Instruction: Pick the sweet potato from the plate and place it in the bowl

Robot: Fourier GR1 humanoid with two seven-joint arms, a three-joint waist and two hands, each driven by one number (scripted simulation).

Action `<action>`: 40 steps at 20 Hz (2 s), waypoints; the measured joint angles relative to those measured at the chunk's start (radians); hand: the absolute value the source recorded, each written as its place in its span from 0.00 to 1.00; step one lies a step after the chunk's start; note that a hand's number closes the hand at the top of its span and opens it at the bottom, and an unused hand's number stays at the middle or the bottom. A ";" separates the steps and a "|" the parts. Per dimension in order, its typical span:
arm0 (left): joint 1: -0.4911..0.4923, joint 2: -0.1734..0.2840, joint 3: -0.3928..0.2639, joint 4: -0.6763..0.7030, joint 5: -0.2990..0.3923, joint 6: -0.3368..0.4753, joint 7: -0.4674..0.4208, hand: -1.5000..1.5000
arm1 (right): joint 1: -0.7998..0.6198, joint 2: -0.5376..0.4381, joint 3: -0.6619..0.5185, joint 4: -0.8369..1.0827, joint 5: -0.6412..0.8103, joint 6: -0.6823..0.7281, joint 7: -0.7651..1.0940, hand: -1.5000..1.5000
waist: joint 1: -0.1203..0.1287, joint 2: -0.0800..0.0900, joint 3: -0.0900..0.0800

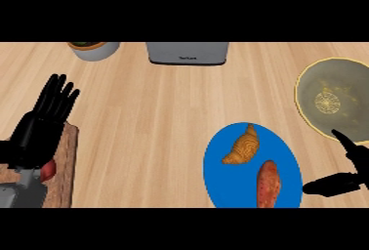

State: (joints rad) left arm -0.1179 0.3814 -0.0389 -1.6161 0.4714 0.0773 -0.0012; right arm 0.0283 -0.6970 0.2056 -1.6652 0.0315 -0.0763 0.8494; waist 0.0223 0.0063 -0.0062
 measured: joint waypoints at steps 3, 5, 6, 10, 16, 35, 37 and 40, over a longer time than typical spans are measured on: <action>0.005 -0.002 0.000 0.002 -0.001 -0.006 -0.005 0.50 | -0.049 -0.043 0.016 -0.027 -0.130 0.157 0.120 0.00 | 0.005 -0.001 0.001; -0.010 -0.005 0.002 0.016 -0.003 -0.006 -0.003 0.50 | -0.113 -0.066 0.011 -0.044 -0.217 0.224 0.187 0.00 | 0.003 -0.001 0.002; -0.013 -0.011 0.004 0.020 -0.005 -0.005 -0.008 0.50 | -0.140 -0.066 0.014 -0.051 -0.249 0.235 0.212 0.00 | 0.001 -0.002 0.002; 0.002 -0.010 0.014 0.007 -0.005 -0.013 -0.001 0.50 | -0.217 -0.068 0.031 -0.060 -0.332 0.244 0.279 0.00 | -0.005 -0.005 0.004; -0.012 -0.028 0.021 0.030 -0.024 -0.014 -0.001 0.50 | -0.258 -0.042 0.077 -0.071 -0.359 0.219 0.322 0.00 | -0.015 -0.006 0.005; 0.002 -0.050 0.065 0.019 -0.046 -0.052 0.016 0.50 | -0.100 0.066 0.235 -0.173 -0.032 0.081 0.268 0.00 | -0.024 -0.008 0.006; 0.004 -0.049 0.077 0.027 -0.048 -0.066 0.009 0.50 | -0.095 0.100 0.249 -0.154 0.007 0.074 0.262 0.00 | -0.022 -0.007 0.006; -0.001 -0.048 0.093 0.034 -0.048 -0.080 0.010 0.50 | -0.093 0.124 0.245 -0.136 0.022 0.079 0.261 0.00 | -0.022 -0.007 0.006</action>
State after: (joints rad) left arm -0.1190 0.3338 0.0541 -1.5820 0.4234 -0.0022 0.0085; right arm -0.0651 -0.5734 0.4506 -1.8011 0.0538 0.0026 1.1108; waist 0.0004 -0.0005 -0.0003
